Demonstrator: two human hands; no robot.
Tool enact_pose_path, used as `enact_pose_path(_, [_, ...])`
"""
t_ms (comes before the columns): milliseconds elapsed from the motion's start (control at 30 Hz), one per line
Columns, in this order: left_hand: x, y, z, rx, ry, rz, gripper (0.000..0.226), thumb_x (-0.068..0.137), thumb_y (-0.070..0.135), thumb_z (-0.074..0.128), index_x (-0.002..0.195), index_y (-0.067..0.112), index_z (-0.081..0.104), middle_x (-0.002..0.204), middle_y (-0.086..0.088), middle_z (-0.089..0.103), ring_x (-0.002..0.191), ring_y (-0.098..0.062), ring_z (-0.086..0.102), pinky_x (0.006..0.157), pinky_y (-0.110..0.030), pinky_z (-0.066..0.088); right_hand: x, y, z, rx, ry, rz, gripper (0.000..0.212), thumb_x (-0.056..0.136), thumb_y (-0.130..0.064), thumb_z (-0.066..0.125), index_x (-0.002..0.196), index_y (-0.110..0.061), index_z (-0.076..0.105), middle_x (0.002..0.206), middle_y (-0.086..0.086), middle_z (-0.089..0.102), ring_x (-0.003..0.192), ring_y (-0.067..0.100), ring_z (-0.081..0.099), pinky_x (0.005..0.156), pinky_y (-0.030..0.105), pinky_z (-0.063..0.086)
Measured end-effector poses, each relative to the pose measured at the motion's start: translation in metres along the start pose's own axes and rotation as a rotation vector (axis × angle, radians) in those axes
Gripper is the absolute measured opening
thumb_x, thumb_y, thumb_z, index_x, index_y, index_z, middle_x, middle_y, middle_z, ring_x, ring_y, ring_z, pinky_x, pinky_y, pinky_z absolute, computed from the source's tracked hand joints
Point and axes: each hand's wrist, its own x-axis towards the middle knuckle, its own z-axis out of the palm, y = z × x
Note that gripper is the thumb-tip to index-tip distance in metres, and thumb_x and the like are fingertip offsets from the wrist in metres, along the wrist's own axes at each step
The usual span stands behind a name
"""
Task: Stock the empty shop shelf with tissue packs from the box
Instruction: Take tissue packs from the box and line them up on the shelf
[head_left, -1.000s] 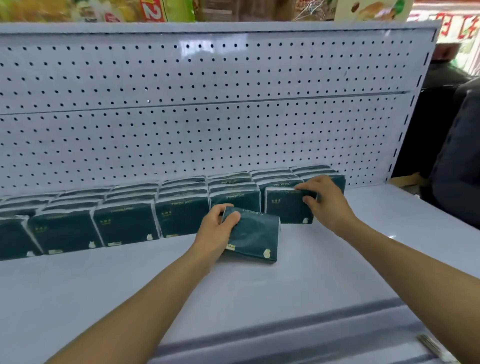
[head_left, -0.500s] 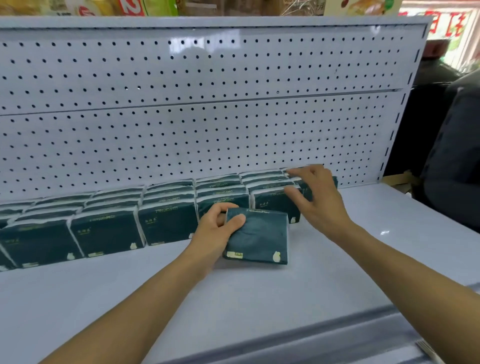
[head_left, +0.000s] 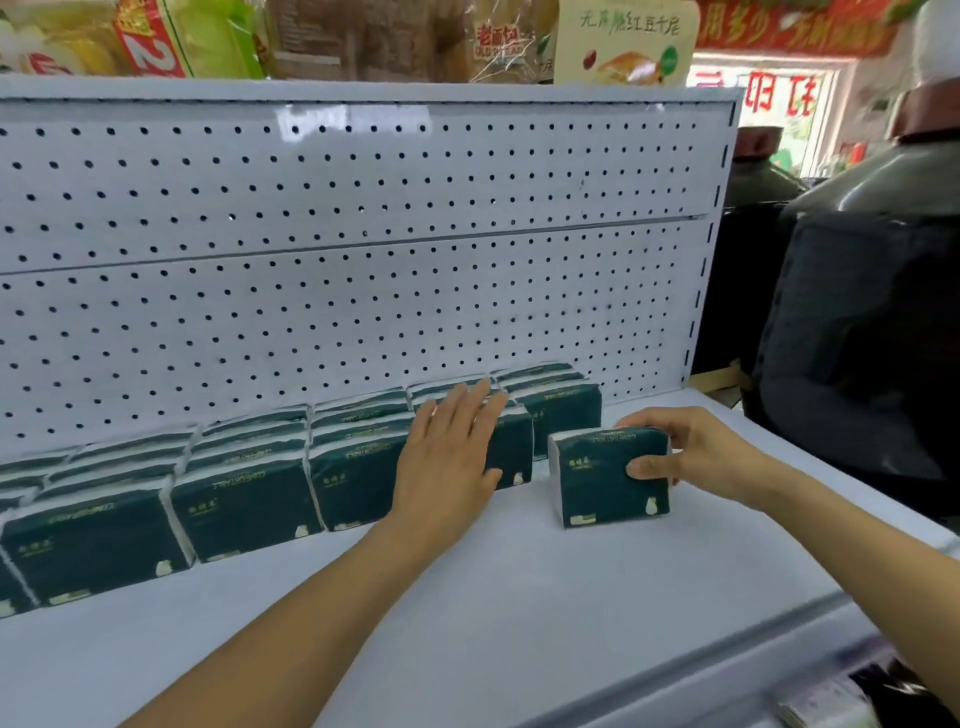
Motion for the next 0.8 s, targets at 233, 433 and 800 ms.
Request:
enact_pose_path(233, [0.028, -0.003, 0.015, 0.307, -0.187, -0.026, 0.101, 0.092, 0.060, 0.053, 0.153, 0.025, -0.019, 0.164, -0.008, -0.009, 0.152, -0.029, -0.002, 0.120, -0.050, -0.008, 0.039, 0.030, -0.010, -0.069, 0.151, -0.026, 0.035, 0.080, -0.001, 0.074, 0.102, -0.028, 0.071, 0.101, -0.009, 0.070, 0.101, 0.021, 0.058, 0.081, 0.025, 0.049])
enact_pose_path(433, [0.031, -0.004, 0.020, 0.312, -0.205, -0.026, 0.095, 0.094, 0.057, 0.051, 0.155, 0.022, -0.013, 0.165, -0.009, 0.002, 0.151, -0.028, 0.006, 0.121, -0.047, -0.002, 0.061, 0.033, 0.010, -0.175, 0.301, -0.072, 0.041, 0.083, -0.007, 0.073, 0.117, -0.028, 0.064, 0.130, -0.006, 0.051, 0.117, 0.013, 0.048, 0.085, 0.008, 0.041])
enact_pose_path(800, [0.029, -0.007, 0.027, 0.270, -0.200, -0.004, 0.086, 0.096, 0.051, 0.049, 0.156, 0.022, -0.005, 0.165, -0.009, 0.003, 0.151, -0.029, 0.006, 0.123, -0.044, 0.008, 0.067, 0.024, 0.051, -0.142, 0.321, -0.062, 0.073, 0.082, -0.019, 0.077, 0.144, -0.027, 0.038, 0.141, -0.005, 0.040, 0.119, 0.009, 0.042, 0.104, 0.030, 0.043])
